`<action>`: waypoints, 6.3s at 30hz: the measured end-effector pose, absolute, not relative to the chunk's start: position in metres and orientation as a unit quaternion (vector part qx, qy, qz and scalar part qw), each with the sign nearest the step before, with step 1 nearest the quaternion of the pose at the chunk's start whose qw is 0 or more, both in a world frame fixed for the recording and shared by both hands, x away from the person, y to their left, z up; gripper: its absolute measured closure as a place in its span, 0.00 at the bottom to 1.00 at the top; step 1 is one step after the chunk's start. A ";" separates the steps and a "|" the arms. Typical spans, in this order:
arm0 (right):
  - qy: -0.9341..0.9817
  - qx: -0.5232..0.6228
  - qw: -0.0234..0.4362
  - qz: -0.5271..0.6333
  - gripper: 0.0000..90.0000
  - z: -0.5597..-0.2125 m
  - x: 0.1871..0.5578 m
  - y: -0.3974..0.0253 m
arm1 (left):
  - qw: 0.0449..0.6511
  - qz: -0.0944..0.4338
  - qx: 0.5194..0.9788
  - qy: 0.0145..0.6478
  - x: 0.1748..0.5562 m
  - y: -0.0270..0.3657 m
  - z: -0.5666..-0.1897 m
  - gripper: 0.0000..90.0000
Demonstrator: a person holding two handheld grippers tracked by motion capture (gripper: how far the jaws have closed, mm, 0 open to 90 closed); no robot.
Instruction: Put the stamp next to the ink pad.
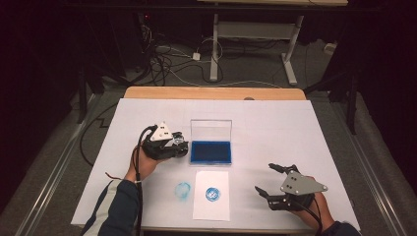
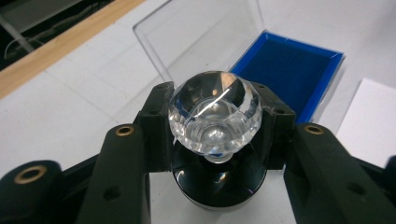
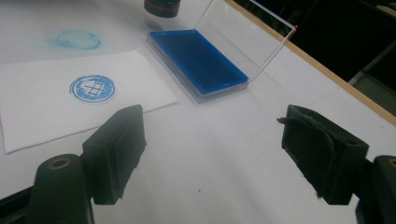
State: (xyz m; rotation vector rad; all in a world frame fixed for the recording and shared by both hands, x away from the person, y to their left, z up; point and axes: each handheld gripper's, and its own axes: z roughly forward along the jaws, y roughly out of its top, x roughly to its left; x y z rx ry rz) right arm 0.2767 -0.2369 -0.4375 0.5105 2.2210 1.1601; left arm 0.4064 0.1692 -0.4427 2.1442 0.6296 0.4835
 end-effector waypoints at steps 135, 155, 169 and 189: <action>0.834 0.183 0.299 0.427 0.26 -0.436 0.273 -0.237 | 0.422 0.317 0.838 0.141 0.299 0.167 -0.431 0.17; 0.832 0.190 0.301 0.425 0.26 -0.437 0.275 -0.238 | 0.414 0.303 0.840 0.179 0.293 0.198 -0.452 0.17; 0.830 0.198 0.304 0.424 0.26 -0.438 0.274 -0.243 | 0.395 0.295 0.847 0.198 0.287 0.213 -0.465 0.17; 0.834 0.191 0.309 0.416 0.25 -0.438 0.271 -0.240 | 0.388 0.279 0.854 0.203 0.277 0.222 -0.474 0.17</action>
